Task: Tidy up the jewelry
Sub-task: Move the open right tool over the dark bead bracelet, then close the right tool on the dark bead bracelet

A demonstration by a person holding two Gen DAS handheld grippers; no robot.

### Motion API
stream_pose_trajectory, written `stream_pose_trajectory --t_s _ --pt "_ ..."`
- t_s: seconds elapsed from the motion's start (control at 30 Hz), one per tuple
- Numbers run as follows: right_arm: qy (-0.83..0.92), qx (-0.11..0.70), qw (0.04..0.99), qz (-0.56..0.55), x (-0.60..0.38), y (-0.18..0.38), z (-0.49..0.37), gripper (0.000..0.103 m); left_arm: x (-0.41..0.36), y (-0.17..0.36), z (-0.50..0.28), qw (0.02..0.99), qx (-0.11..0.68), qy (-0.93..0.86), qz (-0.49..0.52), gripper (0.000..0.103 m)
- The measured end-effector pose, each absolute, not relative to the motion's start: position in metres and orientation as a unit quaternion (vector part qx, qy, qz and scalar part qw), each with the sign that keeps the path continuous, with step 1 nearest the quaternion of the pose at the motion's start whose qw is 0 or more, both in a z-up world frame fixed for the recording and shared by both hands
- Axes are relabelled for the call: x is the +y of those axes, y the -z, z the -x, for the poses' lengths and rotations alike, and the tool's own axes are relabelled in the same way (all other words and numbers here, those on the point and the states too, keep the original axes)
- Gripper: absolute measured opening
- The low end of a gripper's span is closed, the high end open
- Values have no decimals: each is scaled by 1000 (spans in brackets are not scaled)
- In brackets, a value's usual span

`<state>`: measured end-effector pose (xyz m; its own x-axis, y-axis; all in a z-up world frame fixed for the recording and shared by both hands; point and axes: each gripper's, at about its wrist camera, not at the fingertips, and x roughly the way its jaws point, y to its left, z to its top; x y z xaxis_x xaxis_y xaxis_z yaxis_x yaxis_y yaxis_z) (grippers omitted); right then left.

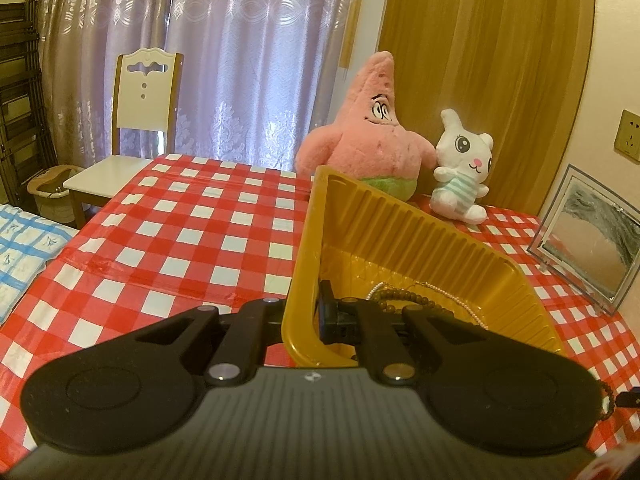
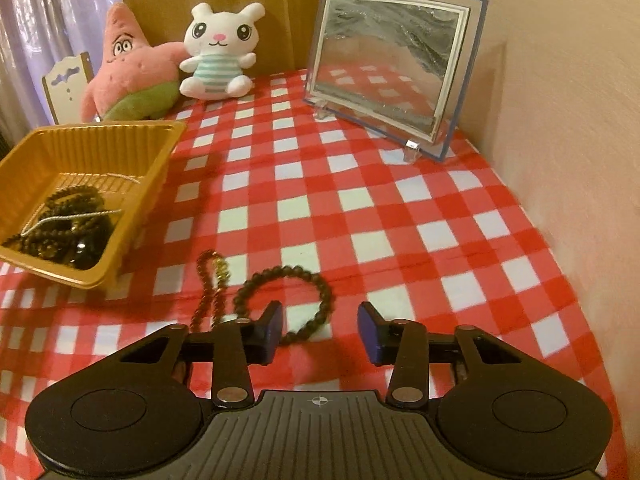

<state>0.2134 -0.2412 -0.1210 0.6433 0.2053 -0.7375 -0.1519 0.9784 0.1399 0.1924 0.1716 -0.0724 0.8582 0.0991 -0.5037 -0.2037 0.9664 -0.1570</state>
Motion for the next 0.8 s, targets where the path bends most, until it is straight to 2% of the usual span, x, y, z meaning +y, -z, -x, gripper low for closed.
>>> stream_pose_trajectory --t_s 0.13,0.37,0.43,0.47,0.5,0.57,0.8 --pt "-101 415 904 -21 -240 126 -225 39 171 72 -192 958 254 -80 103 7" --pt "-99 421 901 22 -229 135 -234 27 171 72 -192 958 254 -79 103 7" --pt "-102 418 902 31 -226 136 -235 20 171 72 -193 958 254 -80 103 7" --pt "-104 418 902 36 -224 136 -235 11 172 72 -193 958 255 -80 103 7" --pt "-104 416 902 46 -221 136 -235 7 172 73 -192 958 255 -81 104 7" --pt "-102 413 903 59 -216 137 -234 7 173 74 -192 958 255 -82 103 7" --pt "-112 397 911 4 -224 115 -227 7 174 77 -192 957 257 -85 101 7"
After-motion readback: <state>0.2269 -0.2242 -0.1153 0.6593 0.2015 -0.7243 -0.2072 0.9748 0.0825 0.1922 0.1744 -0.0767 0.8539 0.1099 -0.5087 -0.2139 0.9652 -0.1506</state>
